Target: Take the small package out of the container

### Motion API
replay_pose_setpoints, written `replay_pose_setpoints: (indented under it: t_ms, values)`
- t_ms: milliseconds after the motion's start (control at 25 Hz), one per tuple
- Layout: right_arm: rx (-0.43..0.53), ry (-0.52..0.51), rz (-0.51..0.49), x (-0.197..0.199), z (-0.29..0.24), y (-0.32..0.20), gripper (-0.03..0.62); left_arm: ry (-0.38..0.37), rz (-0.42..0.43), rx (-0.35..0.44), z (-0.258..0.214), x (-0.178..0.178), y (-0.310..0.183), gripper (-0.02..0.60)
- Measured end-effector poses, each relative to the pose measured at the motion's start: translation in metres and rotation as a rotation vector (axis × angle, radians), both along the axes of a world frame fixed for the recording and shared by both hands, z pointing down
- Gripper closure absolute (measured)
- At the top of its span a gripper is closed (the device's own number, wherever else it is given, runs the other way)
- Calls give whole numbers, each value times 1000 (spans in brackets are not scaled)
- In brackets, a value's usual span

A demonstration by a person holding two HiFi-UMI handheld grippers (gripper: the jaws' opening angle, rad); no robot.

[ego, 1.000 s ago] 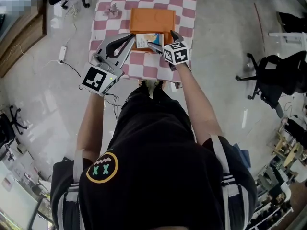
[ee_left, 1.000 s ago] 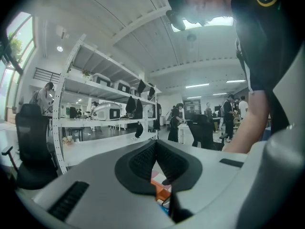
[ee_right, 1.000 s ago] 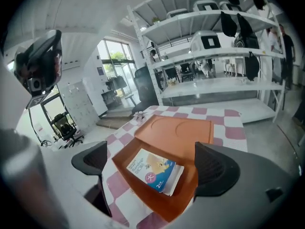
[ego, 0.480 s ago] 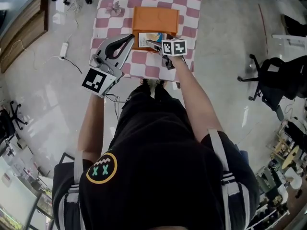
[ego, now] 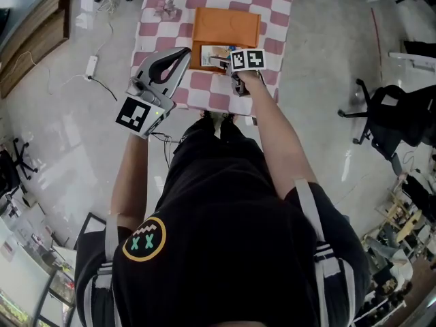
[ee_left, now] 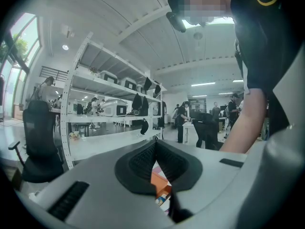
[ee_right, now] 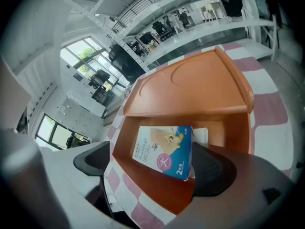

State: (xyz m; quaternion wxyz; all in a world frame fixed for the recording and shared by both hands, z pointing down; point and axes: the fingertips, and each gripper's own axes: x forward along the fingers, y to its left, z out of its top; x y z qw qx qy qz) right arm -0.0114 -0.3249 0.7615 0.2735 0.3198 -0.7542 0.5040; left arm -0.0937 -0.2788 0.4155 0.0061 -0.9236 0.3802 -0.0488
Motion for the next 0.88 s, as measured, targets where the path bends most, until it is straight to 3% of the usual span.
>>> replay_pose_setpoints:
  t_ms: [320, 440, 600, 680, 880]
  values:
    - [-150, -86, 84, 4, 12, -7, 75, 5, -17, -13, 2, -10, -2, 565]
    - [-185, -112, 49, 0, 13, -5, 79, 4, -15, -14, 3, -12, -1, 565]
    - [-227, -144, 22, -2, 15, -3, 107, 56, -32, -34, -6, -12, -2, 565]
    - [-237, -155, 31, -1, 18, -4, 140, 55, -20, -3, -1, -15, 0, 565]
    - [-245, -170, 7, -4, 20, -4, 206, 36, -26, -22, 3, -20, -2, 565]
